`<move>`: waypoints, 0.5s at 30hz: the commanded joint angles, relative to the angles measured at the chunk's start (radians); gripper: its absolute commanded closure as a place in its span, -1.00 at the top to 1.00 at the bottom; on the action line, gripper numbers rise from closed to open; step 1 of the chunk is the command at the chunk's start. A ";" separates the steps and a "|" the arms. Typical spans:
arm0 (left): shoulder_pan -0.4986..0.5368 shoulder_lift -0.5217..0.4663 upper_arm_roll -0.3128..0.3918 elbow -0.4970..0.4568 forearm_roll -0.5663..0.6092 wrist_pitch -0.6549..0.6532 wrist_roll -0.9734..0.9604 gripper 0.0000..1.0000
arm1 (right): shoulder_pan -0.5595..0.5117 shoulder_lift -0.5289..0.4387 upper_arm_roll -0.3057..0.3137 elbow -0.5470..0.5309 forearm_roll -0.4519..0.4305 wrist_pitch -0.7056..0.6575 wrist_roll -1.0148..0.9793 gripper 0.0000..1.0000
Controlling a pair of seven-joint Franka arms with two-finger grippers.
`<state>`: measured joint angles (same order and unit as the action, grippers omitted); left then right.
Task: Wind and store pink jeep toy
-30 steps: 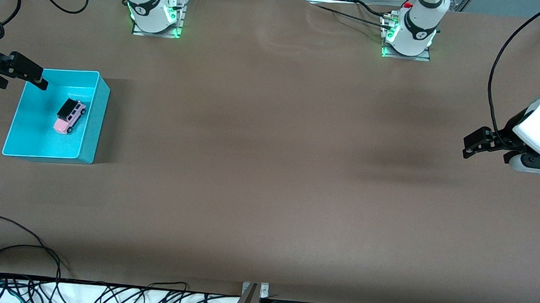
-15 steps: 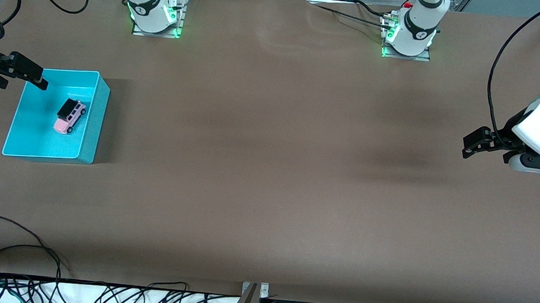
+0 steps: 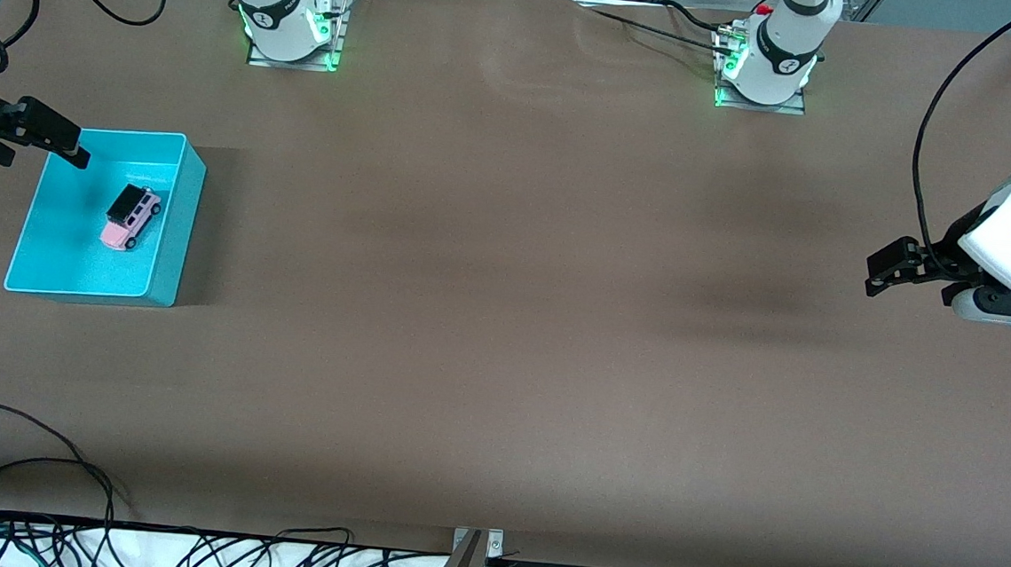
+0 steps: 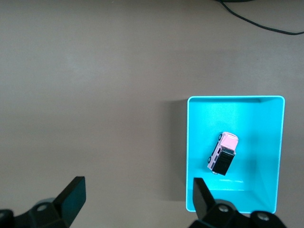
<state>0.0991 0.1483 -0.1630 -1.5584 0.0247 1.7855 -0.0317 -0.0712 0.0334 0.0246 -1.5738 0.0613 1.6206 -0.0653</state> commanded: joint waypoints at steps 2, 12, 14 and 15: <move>-0.007 -0.003 0.008 0.014 0.000 -0.006 0.010 1.00 | -0.002 -0.006 0.001 0.012 -0.014 -0.022 0.005 1.00; -0.007 -0.003 0.008 0.014 -0.002 -0.008 0.010 1.00 | -0.002 -0.006 -0.005 0.020 -0.014 -0.037 0.005 1.00; -0.005 -0.003 0.008 0.014 -0.002 -0.008 0.010 1.00 | -0.002 -0.006 -0.005 0.024 -0.014 -0.039 0.005 1.00; -0.005 -0.003 0.008 0.014 -0.002 -0.008 0.010 1.00 | -0.002 -0.006 -0.006 0.025 -0.014 -0.039 0.004 1.00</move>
<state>0.0991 0.1483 -0.1628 -1.5584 0.0247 1.7855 -0.0317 -0.0727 0.0326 0.0210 -1.5696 0.0613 1.6096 -0.0653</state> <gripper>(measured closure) 0.000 0.000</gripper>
